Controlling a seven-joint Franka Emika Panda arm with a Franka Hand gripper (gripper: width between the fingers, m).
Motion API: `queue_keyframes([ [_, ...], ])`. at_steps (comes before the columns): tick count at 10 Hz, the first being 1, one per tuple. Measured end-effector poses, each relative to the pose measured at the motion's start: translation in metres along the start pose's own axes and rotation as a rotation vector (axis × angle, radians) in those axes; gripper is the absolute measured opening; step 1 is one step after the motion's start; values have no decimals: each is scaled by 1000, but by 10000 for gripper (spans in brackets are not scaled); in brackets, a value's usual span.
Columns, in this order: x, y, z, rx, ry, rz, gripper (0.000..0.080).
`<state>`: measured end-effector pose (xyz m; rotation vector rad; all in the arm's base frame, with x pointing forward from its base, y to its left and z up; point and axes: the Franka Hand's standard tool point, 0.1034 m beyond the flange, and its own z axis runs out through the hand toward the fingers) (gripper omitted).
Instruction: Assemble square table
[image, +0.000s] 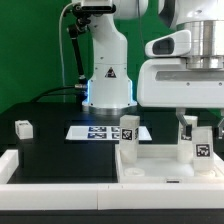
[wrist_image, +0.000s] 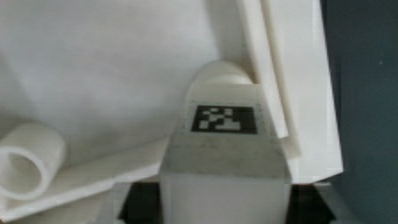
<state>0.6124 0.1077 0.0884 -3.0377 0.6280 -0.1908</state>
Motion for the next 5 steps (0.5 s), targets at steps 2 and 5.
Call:
queue_keyframes([
  [2,-1,-1,0,0,0,137,294],
  [5,-5,-7,-1,15,-19,529,293],
])
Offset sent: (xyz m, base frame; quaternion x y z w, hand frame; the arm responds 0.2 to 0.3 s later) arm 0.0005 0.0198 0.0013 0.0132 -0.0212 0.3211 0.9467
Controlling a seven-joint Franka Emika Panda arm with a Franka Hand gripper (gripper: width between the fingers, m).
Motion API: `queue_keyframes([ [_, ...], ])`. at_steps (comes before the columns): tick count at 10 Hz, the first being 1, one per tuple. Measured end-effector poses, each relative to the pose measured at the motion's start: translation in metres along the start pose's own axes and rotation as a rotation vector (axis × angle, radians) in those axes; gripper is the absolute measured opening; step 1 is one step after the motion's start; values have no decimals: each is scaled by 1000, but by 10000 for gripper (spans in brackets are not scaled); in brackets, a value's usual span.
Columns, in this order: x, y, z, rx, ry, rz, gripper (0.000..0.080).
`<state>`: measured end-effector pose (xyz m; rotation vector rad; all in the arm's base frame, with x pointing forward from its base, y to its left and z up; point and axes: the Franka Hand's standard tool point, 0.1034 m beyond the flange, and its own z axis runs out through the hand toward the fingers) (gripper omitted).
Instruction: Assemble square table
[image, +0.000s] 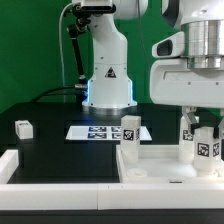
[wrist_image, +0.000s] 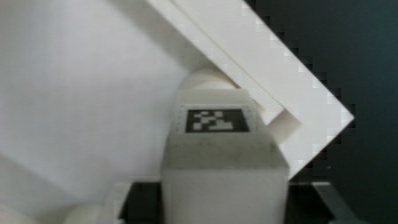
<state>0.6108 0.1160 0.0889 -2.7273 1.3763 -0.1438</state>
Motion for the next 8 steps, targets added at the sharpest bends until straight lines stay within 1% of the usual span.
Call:
queue_keyframes([
  [1,-2,-1,0,8,-16,170,293],
  [2,-3,-1,1,26,-44,319,293],
  [3,0,-2,2,39,-55,392,293],
  [5,10,-5,3,90,-50,558,294],
  [7,10,-5,3,92,-62,657,303],
  [8,10,-5,4,91,-59,635,303],
])
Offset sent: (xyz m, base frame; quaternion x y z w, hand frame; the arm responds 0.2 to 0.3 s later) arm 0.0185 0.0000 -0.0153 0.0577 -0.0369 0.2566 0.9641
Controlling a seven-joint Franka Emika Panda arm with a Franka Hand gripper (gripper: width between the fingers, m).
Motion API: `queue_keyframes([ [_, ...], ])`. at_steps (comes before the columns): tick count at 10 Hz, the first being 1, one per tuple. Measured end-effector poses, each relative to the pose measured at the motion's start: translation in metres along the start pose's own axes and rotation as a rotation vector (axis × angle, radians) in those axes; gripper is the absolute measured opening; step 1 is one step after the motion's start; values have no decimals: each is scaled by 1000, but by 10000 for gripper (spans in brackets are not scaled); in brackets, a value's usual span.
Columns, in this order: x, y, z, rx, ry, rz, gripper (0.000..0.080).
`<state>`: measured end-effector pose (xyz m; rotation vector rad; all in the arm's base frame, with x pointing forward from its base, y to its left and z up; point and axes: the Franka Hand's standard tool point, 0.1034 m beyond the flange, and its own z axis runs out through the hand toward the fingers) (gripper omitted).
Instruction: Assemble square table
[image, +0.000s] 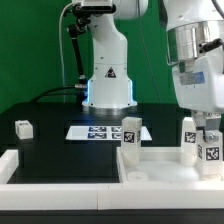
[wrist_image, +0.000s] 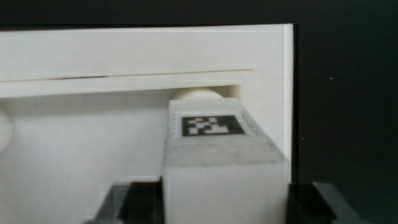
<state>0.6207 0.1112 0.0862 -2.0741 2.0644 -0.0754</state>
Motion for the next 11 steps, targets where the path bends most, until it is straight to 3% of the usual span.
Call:
queue_keyframes([
  [1,-2,0,0,-2,5,-36,303],
  [2,-15,-1,1,-4,51,-177,590],
  [3,-28,-1,1,4,59,-296,590],
  [4,-25,-1,1,2,58,-342,641],
  [8,-21,-2,1,-12,64,-712,649],
  [10,-11,-9,3,-41,65,-1097,649],
  [11,-12,-9,4,-41,66,-1100,649],
])
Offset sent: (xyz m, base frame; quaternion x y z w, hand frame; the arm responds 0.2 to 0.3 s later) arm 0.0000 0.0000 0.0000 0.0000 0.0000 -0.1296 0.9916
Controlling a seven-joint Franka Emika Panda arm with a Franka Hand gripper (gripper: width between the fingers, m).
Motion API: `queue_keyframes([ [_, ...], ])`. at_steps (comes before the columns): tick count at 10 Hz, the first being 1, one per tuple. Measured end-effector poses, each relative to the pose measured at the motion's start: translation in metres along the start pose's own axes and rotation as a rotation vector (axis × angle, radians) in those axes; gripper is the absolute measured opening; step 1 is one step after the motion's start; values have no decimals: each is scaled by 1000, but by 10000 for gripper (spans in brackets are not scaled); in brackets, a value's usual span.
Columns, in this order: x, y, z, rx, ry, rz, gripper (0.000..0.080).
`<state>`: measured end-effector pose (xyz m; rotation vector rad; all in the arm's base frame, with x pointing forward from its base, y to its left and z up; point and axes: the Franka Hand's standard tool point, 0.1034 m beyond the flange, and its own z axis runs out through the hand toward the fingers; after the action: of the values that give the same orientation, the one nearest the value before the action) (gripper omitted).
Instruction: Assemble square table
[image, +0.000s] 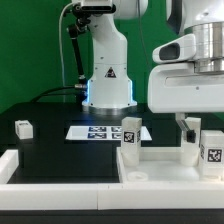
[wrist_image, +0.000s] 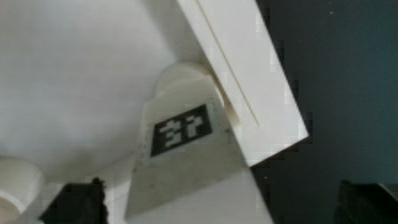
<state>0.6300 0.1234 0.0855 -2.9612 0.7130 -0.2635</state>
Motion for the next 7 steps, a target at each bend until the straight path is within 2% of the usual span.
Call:
queue_keyframes([
  [3,-1,2,1,-5,-13,-53,649],
  [5,-6,0,3,-27,-71,-81,649],
  [7,-5,1,3,-27,-64,-46,649],
])
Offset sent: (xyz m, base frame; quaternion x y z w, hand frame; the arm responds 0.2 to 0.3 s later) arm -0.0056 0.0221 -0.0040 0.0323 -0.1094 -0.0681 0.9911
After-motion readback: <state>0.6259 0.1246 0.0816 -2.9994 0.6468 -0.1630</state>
